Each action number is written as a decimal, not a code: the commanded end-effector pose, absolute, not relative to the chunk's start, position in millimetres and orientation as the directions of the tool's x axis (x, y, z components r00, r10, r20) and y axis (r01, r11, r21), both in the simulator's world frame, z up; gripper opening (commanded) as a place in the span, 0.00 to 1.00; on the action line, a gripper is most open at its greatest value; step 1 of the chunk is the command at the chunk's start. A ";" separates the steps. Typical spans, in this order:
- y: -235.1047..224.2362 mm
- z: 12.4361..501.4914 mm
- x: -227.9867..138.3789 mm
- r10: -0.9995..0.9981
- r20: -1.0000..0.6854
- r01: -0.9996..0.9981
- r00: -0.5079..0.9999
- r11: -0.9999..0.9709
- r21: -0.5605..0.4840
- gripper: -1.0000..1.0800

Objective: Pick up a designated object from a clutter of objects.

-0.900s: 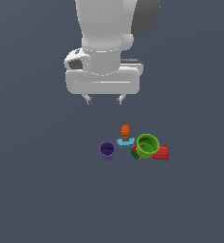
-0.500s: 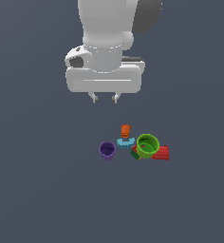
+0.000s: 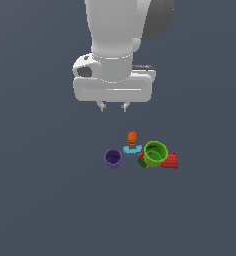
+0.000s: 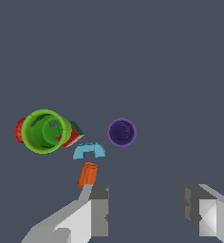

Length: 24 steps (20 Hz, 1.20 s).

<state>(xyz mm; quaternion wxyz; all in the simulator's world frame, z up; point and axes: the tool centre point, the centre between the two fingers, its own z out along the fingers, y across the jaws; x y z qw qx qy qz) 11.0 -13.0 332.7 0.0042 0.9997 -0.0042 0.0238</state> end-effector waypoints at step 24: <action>105.0 172.5 37.6 -0.255 -0.267 -0.263 0.929 -0.965 0.007 0.62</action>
